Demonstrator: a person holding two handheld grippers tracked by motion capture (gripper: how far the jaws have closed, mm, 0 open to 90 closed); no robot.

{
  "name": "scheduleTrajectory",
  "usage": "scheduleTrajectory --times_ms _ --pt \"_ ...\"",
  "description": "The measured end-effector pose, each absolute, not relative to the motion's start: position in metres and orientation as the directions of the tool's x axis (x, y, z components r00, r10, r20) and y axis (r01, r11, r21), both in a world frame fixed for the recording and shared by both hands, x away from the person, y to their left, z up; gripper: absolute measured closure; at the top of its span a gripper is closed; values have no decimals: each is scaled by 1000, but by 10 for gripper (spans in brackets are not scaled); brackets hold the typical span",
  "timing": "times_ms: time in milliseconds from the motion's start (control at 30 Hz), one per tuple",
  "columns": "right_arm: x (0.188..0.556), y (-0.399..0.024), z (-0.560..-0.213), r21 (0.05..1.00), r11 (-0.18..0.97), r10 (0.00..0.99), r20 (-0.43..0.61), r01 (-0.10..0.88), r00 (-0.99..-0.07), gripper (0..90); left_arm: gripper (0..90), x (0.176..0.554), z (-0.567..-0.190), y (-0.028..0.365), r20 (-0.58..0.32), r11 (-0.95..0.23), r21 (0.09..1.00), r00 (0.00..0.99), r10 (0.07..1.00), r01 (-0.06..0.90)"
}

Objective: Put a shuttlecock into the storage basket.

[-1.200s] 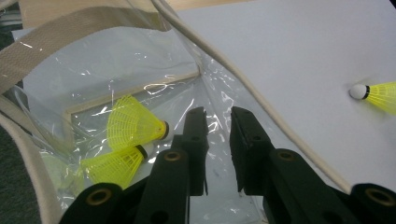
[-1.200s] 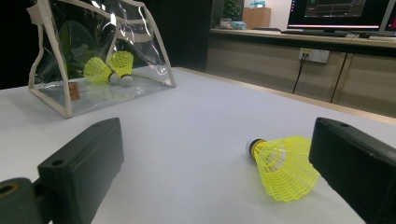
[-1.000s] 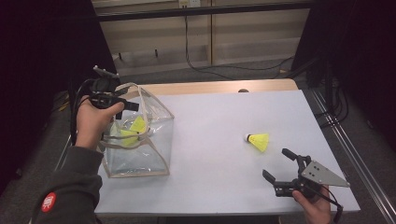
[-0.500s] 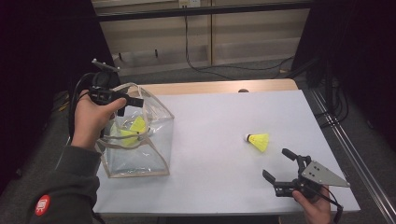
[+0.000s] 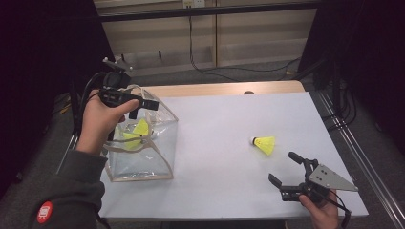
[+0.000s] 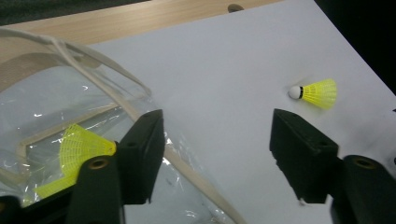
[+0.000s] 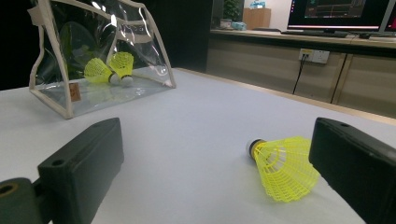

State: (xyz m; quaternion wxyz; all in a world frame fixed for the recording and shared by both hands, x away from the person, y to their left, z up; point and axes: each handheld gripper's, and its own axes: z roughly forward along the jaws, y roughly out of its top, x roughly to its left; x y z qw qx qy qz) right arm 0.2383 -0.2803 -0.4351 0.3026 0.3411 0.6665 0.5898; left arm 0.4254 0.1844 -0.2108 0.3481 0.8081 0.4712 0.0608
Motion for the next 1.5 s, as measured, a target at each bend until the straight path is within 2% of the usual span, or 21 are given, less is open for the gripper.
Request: scheduleTrajectory --times_ms 300,467,1500 --pt "238 -280 -435 993 72 811 -1 98 -585 30 202 420 -213 163 -230 -354 629 601 766 692" --pt "238 -280 -435 993 73 811 -2 97 -585 30 180 418 -216 151 -228 -370 634 621 750 679" --pt "238 -281 -435 993 73 811 -3 96 -585 30 161 406 -253 111 -263 -400 644 680 684 652"
